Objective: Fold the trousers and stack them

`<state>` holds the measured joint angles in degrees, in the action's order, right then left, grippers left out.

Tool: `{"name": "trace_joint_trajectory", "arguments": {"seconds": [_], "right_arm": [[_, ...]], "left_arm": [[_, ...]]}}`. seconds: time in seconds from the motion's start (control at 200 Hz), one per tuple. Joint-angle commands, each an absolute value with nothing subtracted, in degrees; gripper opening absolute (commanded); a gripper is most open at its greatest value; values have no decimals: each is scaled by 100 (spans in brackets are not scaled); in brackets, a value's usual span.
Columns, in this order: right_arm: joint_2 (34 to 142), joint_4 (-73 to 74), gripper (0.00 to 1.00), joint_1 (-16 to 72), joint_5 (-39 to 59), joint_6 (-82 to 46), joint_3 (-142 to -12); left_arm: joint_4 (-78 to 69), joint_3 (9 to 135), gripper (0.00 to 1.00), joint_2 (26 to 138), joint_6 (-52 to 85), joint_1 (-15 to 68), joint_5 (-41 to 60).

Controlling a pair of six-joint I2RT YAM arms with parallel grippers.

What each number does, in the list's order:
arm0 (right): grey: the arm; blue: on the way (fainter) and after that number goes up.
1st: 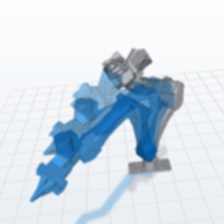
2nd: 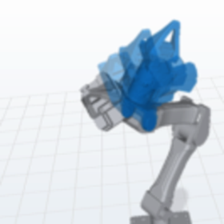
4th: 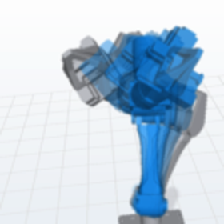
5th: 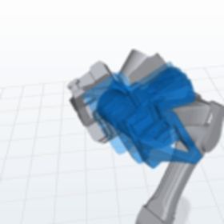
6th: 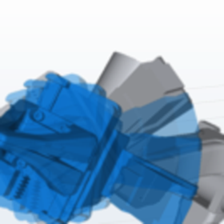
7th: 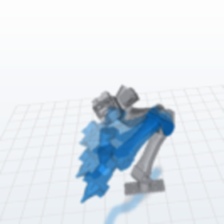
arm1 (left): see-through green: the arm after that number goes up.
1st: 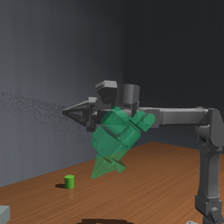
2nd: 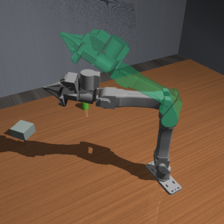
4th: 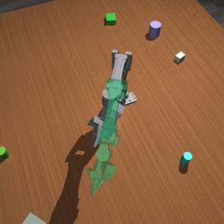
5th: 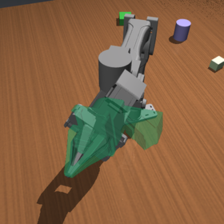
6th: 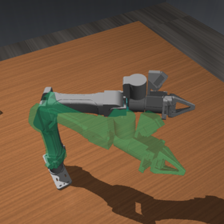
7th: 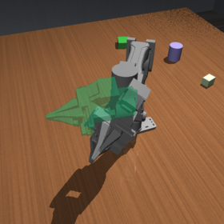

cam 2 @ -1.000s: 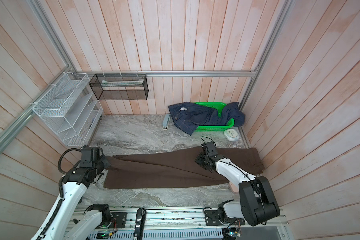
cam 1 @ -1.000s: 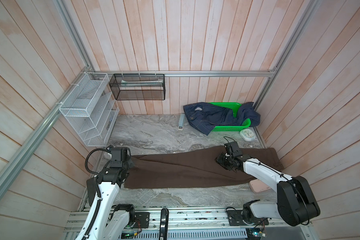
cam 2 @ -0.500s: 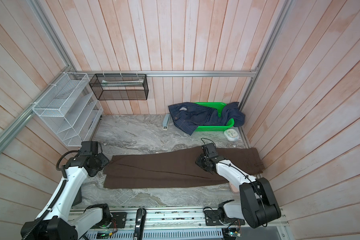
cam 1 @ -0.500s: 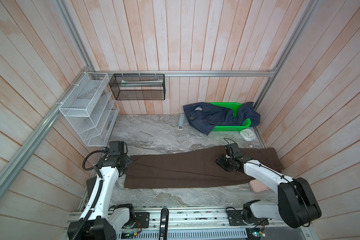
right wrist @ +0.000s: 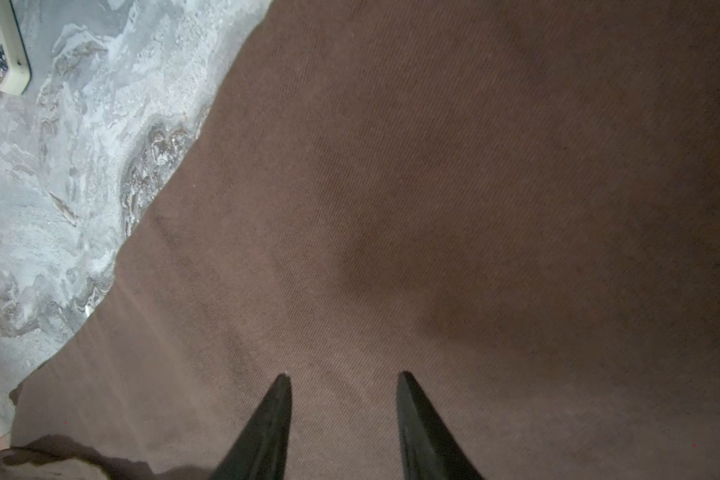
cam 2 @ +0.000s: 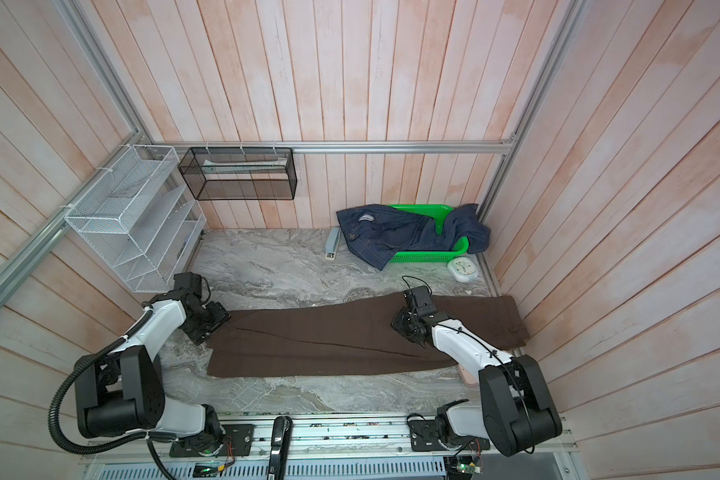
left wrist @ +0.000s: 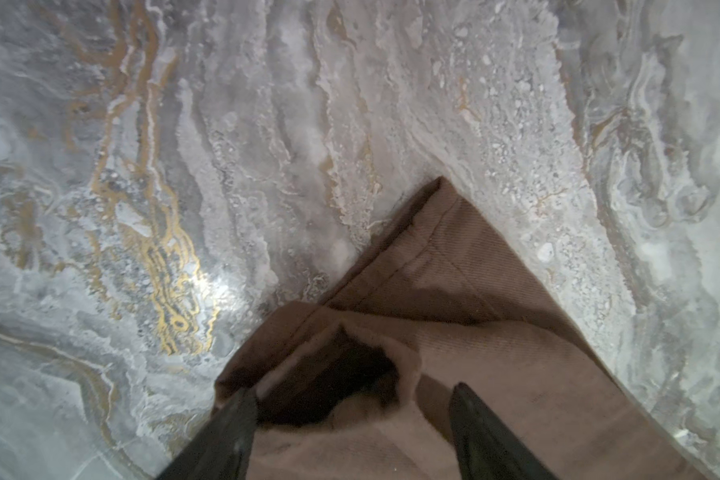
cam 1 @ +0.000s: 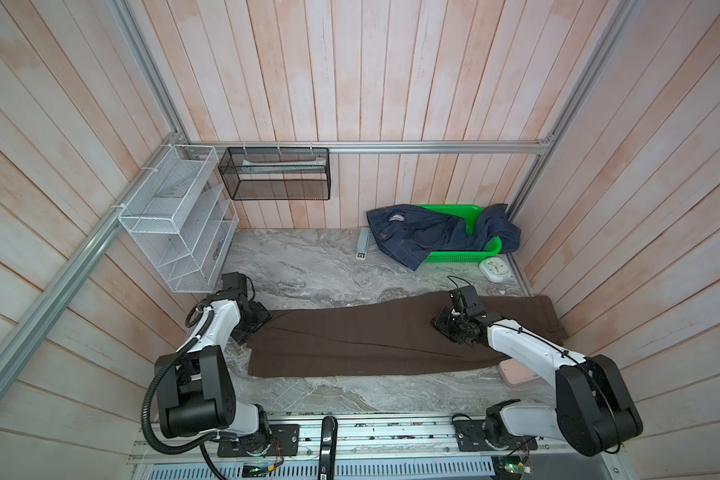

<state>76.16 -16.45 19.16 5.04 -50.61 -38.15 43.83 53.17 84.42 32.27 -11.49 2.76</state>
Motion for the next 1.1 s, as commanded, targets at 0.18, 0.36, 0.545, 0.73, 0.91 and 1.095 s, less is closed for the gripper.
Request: {"name": "trace_joint_trajectory", "arguments": {"seconds": [0.18,0.36,0.545,0.73,0.91,1.095], "right_arm": [[7543,-1600,43,1958,511,-5037,-3691],[7471,-1617,43,1957,470,-5030,-3683],[7383,-1630,43,1940,313,-5041,-3697],[7316,-1708,43,1738,197,-4989,-3762],[6967,-1997,43,1161,128,-4662,-3865],[6496,-2049,43,758,52,-4517,-3693]], "left_arm": [[4431,5418,30,8649,2771,-1204,-8],[4377,5735,0,7852,2354,-458,101],[3977,6331,0,7363,2255,2277,411],[3219,6838,0,8341,2345,4522,1107],[3084,7247,1,9500,2296,5237,1381],[3449,7442,35,9743,2476,5118,800]]}}
